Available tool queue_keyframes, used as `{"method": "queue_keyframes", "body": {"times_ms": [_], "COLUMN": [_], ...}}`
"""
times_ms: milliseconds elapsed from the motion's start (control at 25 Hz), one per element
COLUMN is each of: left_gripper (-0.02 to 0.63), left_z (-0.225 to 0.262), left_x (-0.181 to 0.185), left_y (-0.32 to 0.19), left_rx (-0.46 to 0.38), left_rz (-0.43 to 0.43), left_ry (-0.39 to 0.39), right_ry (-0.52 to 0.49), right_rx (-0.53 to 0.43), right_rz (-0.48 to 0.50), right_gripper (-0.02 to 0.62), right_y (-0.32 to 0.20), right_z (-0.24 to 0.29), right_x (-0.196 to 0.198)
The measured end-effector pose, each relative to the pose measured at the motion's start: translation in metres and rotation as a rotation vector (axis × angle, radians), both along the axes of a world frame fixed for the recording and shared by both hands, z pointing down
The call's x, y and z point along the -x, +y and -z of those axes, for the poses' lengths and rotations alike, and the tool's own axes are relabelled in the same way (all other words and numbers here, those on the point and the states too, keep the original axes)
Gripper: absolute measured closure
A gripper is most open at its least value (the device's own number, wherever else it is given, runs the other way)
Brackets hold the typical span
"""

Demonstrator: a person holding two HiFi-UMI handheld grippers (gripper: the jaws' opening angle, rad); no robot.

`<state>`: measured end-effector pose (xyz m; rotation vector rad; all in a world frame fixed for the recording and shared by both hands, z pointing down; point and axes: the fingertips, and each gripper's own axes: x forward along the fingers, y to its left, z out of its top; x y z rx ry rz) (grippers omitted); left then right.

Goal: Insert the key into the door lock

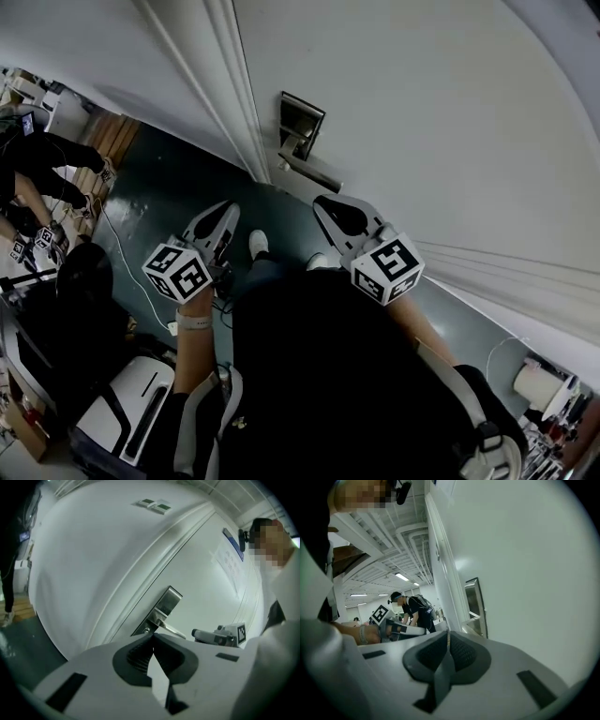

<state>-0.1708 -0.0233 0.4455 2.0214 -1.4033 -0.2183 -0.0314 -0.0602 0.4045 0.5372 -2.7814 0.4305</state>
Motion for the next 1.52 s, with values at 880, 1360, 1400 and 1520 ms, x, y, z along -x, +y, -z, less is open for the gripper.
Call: {"method": "queue_keyframes", "body": {"times_ms": [880,1360,1400,1520], "left_gripper": [0.595,0.598,0.598,0.598], "left_z": [0.068,0.070,0.069,0.069], "left_x": [0.052,0.034,0.035,0.040], "left_y": [0.053,0.048,0.047,0.046], "left_rx": [-0.140,-0.132,-0.127,-0.124], "left_rz": [0.200,0.114,0.115,0.130], "left_ry": [-0.354,-0.400,-0.395,-0.393], "right_ry": [-0.037,-0.017,-0.013,-0.015], "right_rx": [-0.077,-0.079,-0.077,-0.075], "right_rz": [0.213,0.202,0.200,0.197], "right_gripper": [0.569,0.569,0.569,0.569], "right_y": [0.047,0.048,0.048,0.047], "right_z": [0.056,0.054,0.053,0.049], "right_x": [0.095,0.095,0.095,0.093]}}
